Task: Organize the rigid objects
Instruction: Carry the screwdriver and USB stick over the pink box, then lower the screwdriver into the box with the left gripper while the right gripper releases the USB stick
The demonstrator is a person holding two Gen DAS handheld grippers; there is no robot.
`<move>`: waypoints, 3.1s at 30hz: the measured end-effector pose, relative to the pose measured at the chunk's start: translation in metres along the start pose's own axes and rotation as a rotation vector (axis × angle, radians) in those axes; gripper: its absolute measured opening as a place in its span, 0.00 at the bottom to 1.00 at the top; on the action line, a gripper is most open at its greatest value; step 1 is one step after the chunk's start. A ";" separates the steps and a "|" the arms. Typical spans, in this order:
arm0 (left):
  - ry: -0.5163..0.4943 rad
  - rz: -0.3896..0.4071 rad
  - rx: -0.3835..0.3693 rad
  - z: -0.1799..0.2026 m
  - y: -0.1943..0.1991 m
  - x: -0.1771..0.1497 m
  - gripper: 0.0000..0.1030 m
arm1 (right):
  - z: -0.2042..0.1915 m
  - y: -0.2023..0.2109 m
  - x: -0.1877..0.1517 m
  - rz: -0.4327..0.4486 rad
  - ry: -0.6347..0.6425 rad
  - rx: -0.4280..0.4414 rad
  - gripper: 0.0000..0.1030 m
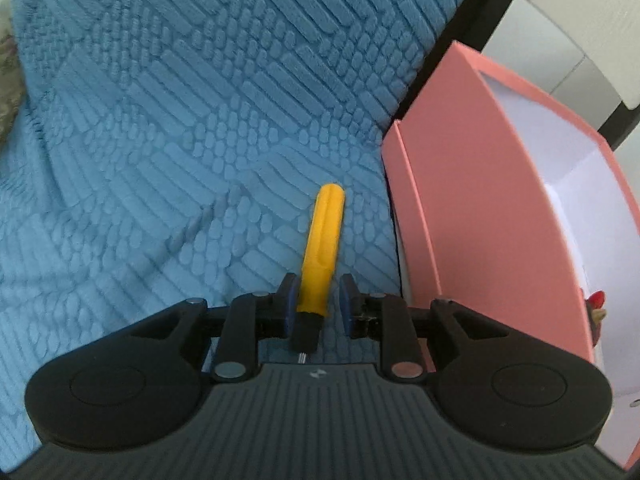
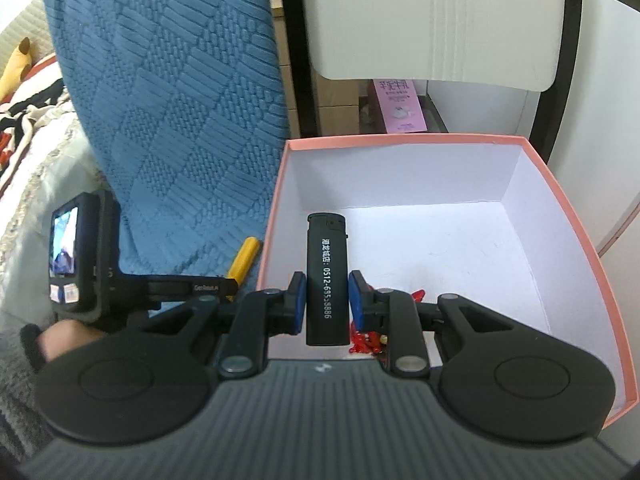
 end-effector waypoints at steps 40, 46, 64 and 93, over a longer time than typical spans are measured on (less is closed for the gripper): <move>0.091 0.074 -0.018 0.011 0.119 -0.032 0.20 | -0.001 0.022 -0.039 -0.026 -0.049 0.033 0.25; 0.064 0.117 -0.049 0.032 0.161 -0.020 0.20 | -0.002 0.042 -0.031 0.016 -0.041 0.031 0.25; -0.069 0.106 -0.202 0.153 0.195 -0.008 0.20 | 0.061 0.087 -0.016 0.113 -0.089 -0.037 0.25; -0.108 -0.147 -0.196 0.232 0.029 -0.039 0.20 | 0.167 -0.032 -0.079 -0.137 -0.151 -0.120 0.25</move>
Point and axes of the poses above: each gripper's, at about its wrist camera, not at the fingertips, and y roughly against the way its jaws point, z to its right, x to its top, the point moved 6 cm from there along -y, roughly the way its jaws point, and after that the axes turned 1 degree about -y, right-handed, at the moved point
